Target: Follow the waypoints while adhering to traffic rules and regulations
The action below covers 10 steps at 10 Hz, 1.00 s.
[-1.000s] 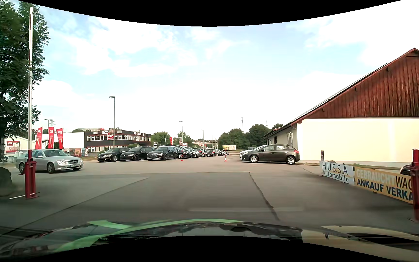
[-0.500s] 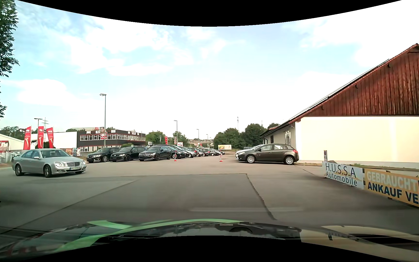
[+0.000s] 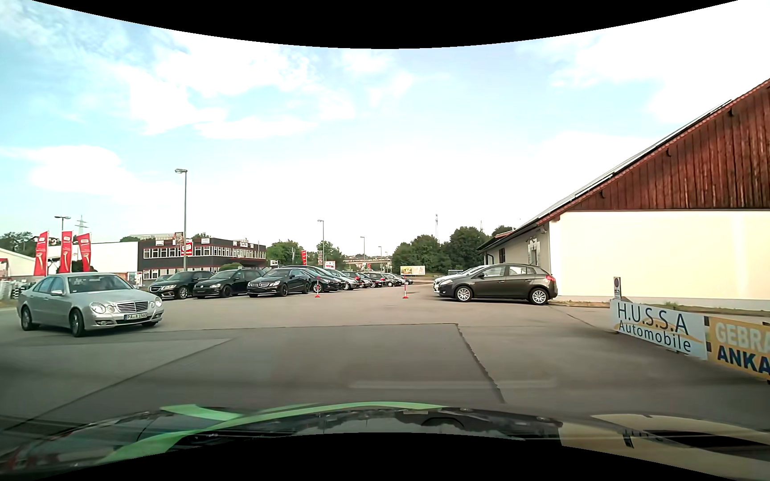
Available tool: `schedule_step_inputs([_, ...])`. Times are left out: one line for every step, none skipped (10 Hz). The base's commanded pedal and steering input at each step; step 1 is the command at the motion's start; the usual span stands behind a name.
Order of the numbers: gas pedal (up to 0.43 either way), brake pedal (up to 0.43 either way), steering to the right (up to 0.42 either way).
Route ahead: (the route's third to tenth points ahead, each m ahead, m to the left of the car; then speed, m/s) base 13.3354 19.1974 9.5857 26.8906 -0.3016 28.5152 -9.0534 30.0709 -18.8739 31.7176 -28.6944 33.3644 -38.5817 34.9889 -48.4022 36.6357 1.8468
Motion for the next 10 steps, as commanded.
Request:
schedule_step_inputs([0.0,0.098,-0.033])
schedule_step_inputs([0.0,0.11,-0.033])
schedule_step_inputs([0.0,0.122,-0.029])
schedule_step_inputs([0.0,0.122,-0.024])
schedule_step_inputs([0.0,0.122,-0.019])
schedule_step_inputs([0.0,0.122,-0.017])
schedule_step_inputs([0.0,0.122,-0.015])
schedule_step_inputs([0.0,0.122,-0.014])
schedule_step_inputs([0.0,0.116,-0.012])
schedule_step_inputs([0.0,0.11,-0.011])
